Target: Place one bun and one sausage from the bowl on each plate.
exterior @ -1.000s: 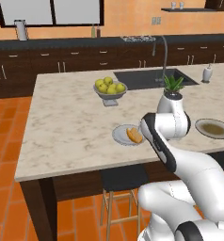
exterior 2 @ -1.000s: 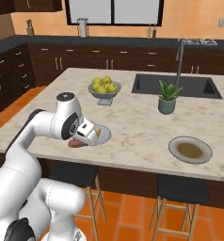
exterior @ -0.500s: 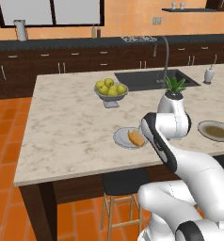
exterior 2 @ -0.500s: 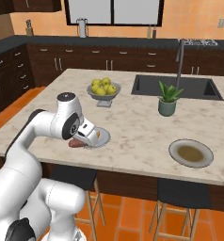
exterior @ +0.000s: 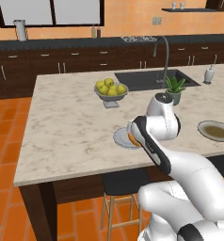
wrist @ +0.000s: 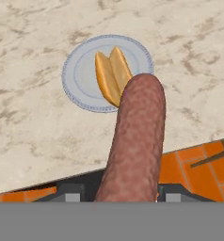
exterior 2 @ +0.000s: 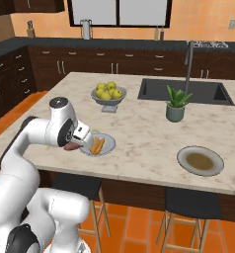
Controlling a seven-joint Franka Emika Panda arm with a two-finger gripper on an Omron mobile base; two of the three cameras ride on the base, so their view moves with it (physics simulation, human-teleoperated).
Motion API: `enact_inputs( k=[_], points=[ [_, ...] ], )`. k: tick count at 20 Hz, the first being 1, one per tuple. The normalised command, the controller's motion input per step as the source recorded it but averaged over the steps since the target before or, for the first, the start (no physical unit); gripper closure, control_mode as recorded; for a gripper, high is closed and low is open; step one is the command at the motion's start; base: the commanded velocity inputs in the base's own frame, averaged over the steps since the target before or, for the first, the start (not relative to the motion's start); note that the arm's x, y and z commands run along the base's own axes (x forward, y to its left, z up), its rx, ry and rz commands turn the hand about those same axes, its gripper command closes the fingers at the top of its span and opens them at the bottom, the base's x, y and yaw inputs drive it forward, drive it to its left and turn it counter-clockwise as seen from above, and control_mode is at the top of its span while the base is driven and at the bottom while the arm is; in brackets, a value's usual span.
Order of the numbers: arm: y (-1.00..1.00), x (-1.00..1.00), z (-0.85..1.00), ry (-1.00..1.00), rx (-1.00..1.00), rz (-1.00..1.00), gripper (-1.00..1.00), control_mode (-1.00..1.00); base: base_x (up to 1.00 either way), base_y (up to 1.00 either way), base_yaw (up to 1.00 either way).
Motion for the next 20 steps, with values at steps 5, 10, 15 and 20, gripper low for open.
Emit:
enact_inputs(
  k=[5,10,15,20],
  points=[
    [0.39,0.03,0.01,-0.01,-0.02,0.22,1.00,-1.00,0.00,0.00,0.00],
    [0.23,0.11,0.00,0.00,-0.12,0.29,1.00,-1.00,0.00,0.00,0.00],
    [0.02,0.41,-0.02,-0.02,-0.07,0.22,1.00,-1.00,0.00,0.00,0.00],
    [0.00,0.52,-0.05,-0.01,-0.03,0.14,1.00,-1.00,0.00,0.00,0.00]
  ],
)
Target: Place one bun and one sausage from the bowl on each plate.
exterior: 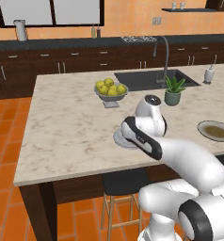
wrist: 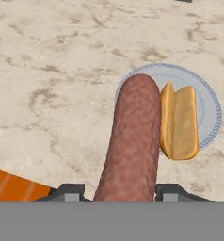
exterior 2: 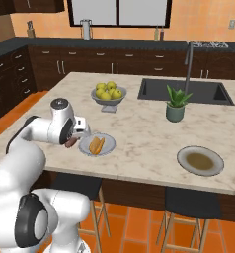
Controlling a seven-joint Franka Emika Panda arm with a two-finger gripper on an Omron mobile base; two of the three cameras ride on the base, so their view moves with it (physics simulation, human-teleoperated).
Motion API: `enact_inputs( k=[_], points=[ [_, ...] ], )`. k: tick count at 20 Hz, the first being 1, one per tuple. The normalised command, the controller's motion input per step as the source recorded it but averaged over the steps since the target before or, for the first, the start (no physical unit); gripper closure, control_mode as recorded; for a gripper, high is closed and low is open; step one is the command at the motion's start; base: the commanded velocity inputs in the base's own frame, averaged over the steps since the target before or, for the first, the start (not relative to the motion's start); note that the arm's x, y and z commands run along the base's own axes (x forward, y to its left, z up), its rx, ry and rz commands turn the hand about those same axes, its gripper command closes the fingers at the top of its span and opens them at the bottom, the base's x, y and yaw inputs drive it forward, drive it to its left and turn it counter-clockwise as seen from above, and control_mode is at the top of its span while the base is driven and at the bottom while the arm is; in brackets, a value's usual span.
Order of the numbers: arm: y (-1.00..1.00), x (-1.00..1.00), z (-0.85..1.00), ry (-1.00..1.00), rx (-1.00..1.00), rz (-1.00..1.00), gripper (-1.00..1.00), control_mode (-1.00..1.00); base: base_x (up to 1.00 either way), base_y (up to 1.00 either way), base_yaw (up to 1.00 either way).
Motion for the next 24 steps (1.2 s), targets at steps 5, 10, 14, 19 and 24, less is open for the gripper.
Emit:
enact_inputs(
  k=[5,10,14,19,24],
  points=[
    [0.03,0.42,-0.07,0.04,-0.06,0.00,1.00,-1.00,0.00,0.00,0.00],
    [0.00,0.31,-0.27,0.03,-0.05,0.00,1.00,-1.00,0.00,0.00,0.00],
    [0.00,0.37,-0.21,0.02,0.00,0.00,1.00,-1.00,0.00,0.00,0.00],
    [0.00,0.28,-0.29,0.03,0.00,0.00,1.00,-1.00,0.00,0.00,0.00],
    [0.00,0.18,-0.24,0.02,0.00,0.00,1.00,-1.00,0.00,0.00,0.00]
  ],
)
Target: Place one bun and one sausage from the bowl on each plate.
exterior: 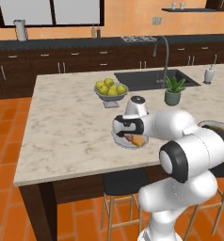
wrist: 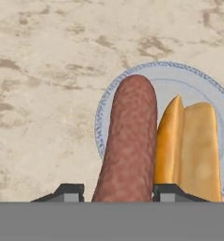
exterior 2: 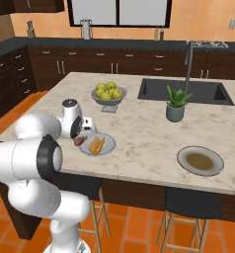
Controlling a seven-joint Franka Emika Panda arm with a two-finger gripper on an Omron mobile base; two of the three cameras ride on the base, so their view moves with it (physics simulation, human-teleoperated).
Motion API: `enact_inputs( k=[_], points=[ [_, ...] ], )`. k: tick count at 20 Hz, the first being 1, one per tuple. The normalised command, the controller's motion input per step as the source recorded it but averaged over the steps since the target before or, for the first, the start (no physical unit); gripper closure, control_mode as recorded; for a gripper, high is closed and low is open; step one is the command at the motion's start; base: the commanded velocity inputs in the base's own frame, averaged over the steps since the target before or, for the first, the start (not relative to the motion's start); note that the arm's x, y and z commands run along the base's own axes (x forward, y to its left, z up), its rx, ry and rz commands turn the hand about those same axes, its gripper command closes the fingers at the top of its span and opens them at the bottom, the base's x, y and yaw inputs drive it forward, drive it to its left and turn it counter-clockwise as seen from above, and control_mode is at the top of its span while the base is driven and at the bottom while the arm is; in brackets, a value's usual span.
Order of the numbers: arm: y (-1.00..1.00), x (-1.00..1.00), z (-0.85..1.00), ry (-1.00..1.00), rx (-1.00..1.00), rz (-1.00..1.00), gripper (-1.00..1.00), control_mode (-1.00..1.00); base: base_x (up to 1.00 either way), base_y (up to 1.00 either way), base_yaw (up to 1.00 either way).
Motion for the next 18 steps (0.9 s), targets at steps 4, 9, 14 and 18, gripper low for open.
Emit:
enact_inputs(
  k=[4,9,14,18],
  points=[
    [0.00,0.09,-0.21,0.05,0.00,0.00,1.00,-1.00,0.00,0.00,0.00],
    [-0.01,0.10,-0.22,0.05,0.00,0.00,1.00,-1.00,0.00,0.00,0.00],
    [-0.04,0.16,-0.19,0.04,0.00,0.00,1.00,-1.00,0.00,0.00,0.00],
    [-0.07,0.20,-0.20,0.01,0.00,0.00,1.00,-1.00,0.00,0.00,0.00]
  ],
)
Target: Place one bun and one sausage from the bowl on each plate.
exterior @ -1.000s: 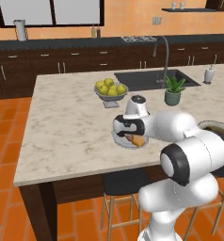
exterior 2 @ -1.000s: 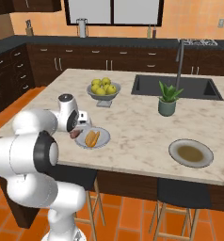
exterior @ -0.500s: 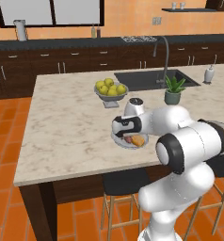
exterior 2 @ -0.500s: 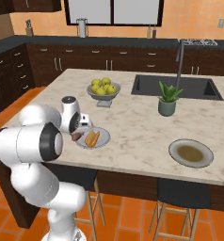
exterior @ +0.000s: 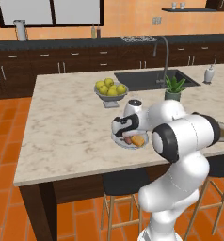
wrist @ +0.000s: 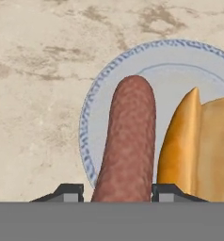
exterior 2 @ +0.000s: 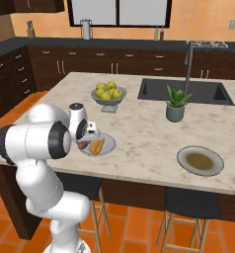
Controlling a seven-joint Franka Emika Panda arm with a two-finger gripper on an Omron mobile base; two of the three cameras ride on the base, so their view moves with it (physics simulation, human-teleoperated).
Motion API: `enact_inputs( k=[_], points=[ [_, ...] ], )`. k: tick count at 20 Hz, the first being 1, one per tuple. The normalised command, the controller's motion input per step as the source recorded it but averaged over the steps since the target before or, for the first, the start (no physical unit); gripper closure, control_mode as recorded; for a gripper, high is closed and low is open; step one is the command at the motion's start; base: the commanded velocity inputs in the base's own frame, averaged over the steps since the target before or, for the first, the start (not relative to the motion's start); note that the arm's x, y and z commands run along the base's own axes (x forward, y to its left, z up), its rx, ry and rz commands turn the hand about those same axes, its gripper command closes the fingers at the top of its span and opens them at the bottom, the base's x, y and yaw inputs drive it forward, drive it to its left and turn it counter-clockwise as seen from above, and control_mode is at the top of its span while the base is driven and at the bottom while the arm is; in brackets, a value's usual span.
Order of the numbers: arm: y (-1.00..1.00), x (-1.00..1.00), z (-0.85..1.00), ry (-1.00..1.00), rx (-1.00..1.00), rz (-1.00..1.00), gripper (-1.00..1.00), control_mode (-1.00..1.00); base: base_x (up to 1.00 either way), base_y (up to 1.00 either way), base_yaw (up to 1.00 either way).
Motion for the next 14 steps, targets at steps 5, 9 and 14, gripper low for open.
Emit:
enact_inputs(
  k=[5,9,14],
  points=[
    [-0.01,0.28,-0.17,0.00,0.00,0.00,1.00,-1.00,0.00,0.00,0.00],
    [-0.03,0.28,-0.16,0.00,0.00,0.00,1.00,-1.00,0.00,0.00,0.00],
    [-0.11,0.17,-0.10,0.01,0.00,0.00,-1.00,-1.00,0.00,0.00,0.00]
  ],
)
